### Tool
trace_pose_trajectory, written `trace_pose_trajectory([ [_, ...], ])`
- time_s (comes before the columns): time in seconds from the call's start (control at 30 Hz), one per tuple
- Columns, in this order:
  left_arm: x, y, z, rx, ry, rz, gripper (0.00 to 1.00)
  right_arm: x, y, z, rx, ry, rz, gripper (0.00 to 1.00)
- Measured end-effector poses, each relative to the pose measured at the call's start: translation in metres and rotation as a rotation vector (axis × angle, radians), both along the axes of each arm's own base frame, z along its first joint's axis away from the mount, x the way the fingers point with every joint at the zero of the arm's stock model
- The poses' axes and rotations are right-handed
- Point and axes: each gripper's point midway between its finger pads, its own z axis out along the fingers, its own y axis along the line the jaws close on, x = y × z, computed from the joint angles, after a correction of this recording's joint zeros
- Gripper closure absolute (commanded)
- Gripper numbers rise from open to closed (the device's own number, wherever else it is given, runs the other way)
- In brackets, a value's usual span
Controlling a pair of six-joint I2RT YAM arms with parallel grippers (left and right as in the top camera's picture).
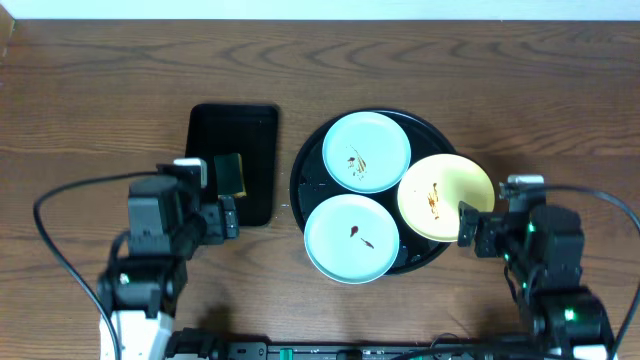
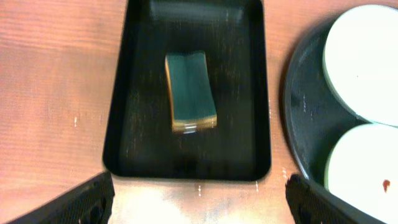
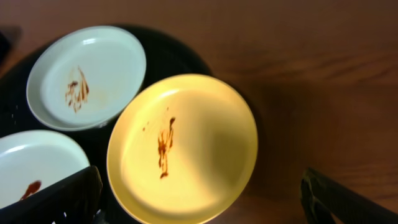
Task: Clean dirty plates on tray and stack at the side
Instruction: 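Lower the left gripper over the sponge and close on it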
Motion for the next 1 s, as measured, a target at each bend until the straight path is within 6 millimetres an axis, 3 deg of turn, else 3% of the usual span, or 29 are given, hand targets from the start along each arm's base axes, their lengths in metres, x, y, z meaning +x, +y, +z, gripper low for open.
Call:
trace_pose_trajectory([
  [0.13, 0.0, -0.001, 0.017, -0.008, 0.073, 0.006, 0.11, 0.009, 0.016, 0.007, 0.055, 0.052, 0.065, 0.01],
  [0.33, 0.009, -0.001, 0.035, -0.024, 0.028, 0.023, 0.11, 0.016, 0.03, 0.024, 0.111, 0.021, 0.128, 0.01],
  [0.57, 0.04, -0.004, 0.053, -0.068, -0.093, 0.04, 0.12, 0.018, 0.019, 0.022, 0.091, 0.028, 0.05, 0.01],
  [0.7, 0.061, -0.003, 0.036, -0.063, -0.029, 0.053, 0.14, 0.018, 0.01, 0.02, 0.075, 0.032, -0.001, 0.01],
  [1.0, 0.092, 0.008, -0.047, -0.017, 0.208, 0.118, 0.15, 0.016, 0.005, 0.017, 0.064, 0.049, -0.034, 0.01],
])
